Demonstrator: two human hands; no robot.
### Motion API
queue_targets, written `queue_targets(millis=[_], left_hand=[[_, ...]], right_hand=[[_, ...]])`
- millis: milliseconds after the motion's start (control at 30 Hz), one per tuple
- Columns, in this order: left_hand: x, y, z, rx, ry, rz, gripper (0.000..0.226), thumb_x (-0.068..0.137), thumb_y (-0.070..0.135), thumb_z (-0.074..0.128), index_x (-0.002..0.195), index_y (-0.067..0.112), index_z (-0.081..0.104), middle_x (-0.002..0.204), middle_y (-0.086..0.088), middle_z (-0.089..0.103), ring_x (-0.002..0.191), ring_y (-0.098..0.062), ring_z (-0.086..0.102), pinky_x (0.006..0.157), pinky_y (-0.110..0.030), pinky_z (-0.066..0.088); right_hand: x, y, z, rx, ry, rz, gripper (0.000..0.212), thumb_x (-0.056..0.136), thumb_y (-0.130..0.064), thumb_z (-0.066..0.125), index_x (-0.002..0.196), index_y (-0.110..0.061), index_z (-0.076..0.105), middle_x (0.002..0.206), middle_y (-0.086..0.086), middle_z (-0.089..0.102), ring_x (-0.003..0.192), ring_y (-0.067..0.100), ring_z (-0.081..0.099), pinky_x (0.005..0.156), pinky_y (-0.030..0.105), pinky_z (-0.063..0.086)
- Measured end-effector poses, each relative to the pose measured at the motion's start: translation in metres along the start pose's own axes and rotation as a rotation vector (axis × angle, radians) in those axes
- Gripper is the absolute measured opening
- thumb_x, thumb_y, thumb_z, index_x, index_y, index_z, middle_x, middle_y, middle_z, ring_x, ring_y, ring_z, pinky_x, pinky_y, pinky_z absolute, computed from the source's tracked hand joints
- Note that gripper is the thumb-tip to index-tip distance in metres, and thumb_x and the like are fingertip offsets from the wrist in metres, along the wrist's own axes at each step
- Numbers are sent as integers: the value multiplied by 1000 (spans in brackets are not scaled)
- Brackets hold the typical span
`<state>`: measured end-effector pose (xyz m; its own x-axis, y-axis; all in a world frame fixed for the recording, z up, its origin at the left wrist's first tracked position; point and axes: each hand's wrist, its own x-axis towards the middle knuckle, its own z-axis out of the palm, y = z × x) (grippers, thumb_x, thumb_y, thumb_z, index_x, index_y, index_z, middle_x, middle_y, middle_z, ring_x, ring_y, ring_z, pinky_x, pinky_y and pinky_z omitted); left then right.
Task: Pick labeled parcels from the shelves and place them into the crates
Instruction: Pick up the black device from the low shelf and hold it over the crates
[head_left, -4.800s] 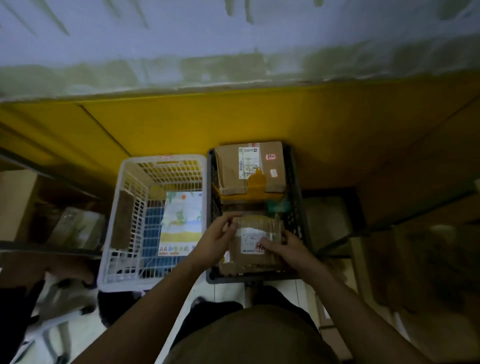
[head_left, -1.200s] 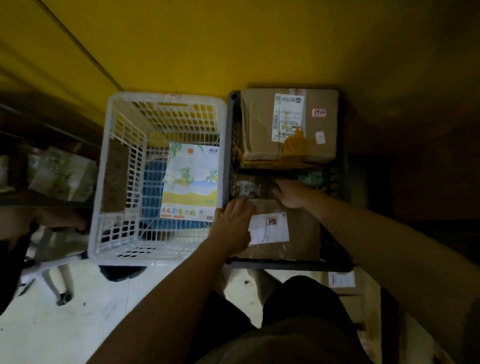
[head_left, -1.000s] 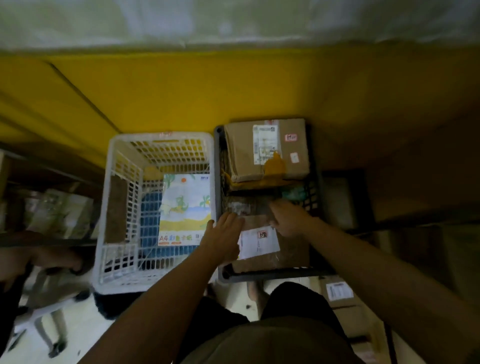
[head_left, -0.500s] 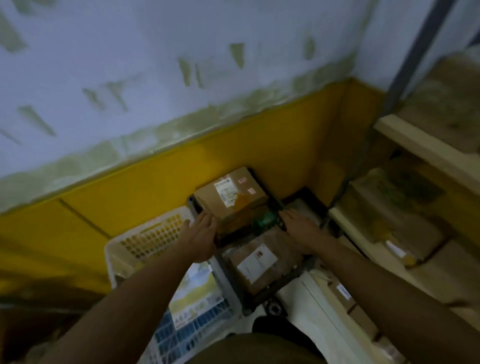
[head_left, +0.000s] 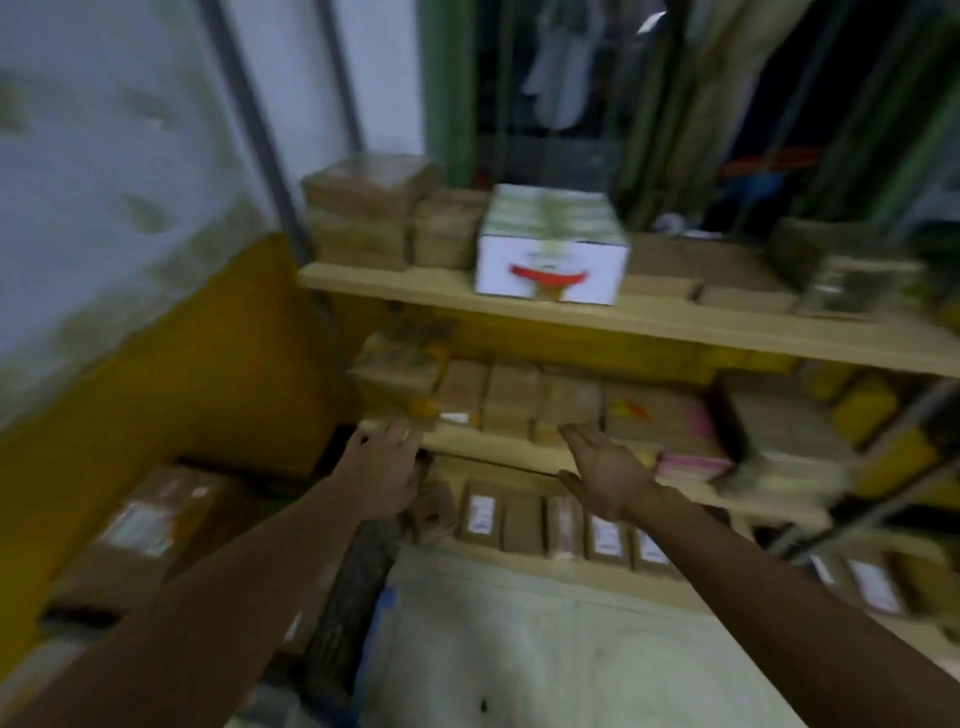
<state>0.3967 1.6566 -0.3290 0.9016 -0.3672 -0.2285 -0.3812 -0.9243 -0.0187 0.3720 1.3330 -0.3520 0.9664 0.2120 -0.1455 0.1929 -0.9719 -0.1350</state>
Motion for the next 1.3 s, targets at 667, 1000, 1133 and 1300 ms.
queue_targets(millis=[667,1000,1133,1300], left_hand=[[29,683,-42,223,8,877,74,103,34,48,162,19,6,169,-3,2,156,-26,3,117,-54,25],[113,842,-60,212,12,853,78,100,42,51,161,20,7,169,-4,0,155,-27,4,120,-57,22],[165,877,-48,185,27,801,75,99,38,52,160,20,13,167,-5,8,154,-26,8,118,-54,26],[230,913,9,226,-21,770,68,100,39,51,157,15,21,160,-8,24,144,-27,31,110,-47,40]], right_hand=[[-553,374,-37,-8,193,883,71,104,-48,42,161,-16,16,169,3,17,156,23,14,116,49,35],[-595,506,-41,46,196,942,71,104,-47,43,161,-18,11,170,4,11,157,25,9,121,53,28],[-567,583,-34,38,205,883,72,103,-47,44,161,-18,14,169,5,15,156,25,12,121,52,29],[-530,669,-3,88,117,864,72,103,-48,43,161,-18,14,169,5,14,156,26,12,121,50,26]])
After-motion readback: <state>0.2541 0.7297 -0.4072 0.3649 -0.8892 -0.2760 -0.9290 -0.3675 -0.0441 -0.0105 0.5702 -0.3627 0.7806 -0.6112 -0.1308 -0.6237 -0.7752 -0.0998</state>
